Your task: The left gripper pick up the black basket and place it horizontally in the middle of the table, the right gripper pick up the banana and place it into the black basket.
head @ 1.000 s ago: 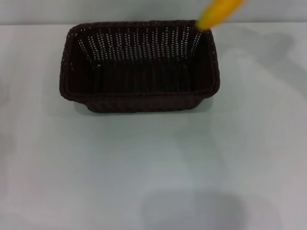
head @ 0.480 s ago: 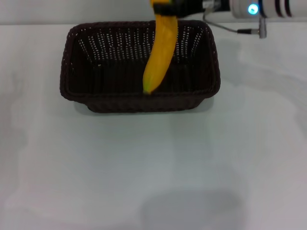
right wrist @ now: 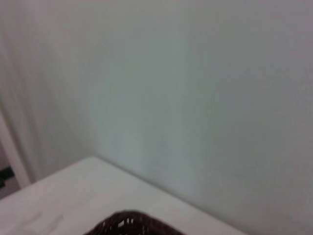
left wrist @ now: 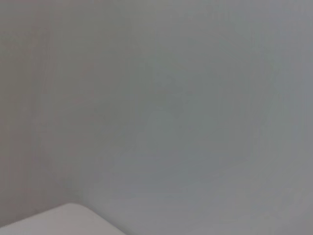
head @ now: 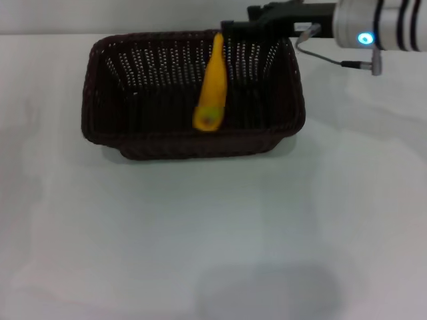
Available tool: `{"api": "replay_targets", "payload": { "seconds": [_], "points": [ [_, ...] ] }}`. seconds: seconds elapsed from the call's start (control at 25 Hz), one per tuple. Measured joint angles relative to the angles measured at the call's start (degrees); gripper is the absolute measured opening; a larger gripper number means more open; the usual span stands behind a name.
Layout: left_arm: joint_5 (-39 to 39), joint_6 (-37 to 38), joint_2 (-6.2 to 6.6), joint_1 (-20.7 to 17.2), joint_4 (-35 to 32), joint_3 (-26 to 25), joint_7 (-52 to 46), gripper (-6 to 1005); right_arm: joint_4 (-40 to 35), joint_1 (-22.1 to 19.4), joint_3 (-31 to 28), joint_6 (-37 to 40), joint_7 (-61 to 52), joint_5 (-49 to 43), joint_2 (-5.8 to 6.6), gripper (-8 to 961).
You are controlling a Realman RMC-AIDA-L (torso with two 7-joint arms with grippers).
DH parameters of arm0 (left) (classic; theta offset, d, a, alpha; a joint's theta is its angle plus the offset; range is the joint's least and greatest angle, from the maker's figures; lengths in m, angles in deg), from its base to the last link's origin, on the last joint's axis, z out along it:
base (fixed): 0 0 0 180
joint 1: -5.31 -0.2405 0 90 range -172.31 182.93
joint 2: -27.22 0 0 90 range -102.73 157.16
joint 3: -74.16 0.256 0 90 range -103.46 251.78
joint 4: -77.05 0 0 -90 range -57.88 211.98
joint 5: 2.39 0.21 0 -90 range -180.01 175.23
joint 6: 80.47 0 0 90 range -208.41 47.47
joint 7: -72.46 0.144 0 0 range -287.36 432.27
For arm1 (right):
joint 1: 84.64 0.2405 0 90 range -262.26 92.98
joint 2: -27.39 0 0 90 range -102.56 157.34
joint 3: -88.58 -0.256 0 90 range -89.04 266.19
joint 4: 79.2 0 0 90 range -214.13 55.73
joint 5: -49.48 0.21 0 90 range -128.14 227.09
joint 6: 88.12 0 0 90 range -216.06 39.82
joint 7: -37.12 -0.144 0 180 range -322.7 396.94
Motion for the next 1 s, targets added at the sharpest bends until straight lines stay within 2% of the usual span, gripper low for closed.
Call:
{"api": "replay_targets", "payload": {
  "seconds": [0.2, 0.36, 0.56, 0.76, 0.88, 1.0],
  "points": [
    [0.03, -1.11, -0.25, -0.35, 0.00, 0.07, -0.02, 771, -6.89, -7.25, -1.80, -0.31, 4.39, 6.48, 0.15, 778],
    [0.12, -1.21, -0.25, -0.49, 0.00, 0.35, 0.23, 771, -10.97, -15.01, -3.18, -0.41, 13.89, 19.48, 0.10, 816],
    [0.24, -0.79, -0.24, -0.69, -0.02, 1.86, 0.34, 771, -9.00, -21.70, -6.54, -1.27, 30.33, 36.74, -0.01, 864],
    [0.25, 0.79, -0.24, -0.81, -0.06, 2.12, 0.58, 771, 4.63, -22.95, -10.20, -7.18, 55.33, 52.32, -0.08, 869],
    [0.25, 0.86, -0.27, -0.82, -0.07, 2.18, 0.89, 771, 16.73, -22.21, -10.56, -13.46, 75.76, 64.65, -0.13, 867],
    [0.24, 0.69, -0.42, -0.72, 0.06, 2.22, 2.12, 771, 26.08, -20.72, -12.49, -15.52, 88.41, 71.33, -0.13, 867]
  ]
}}
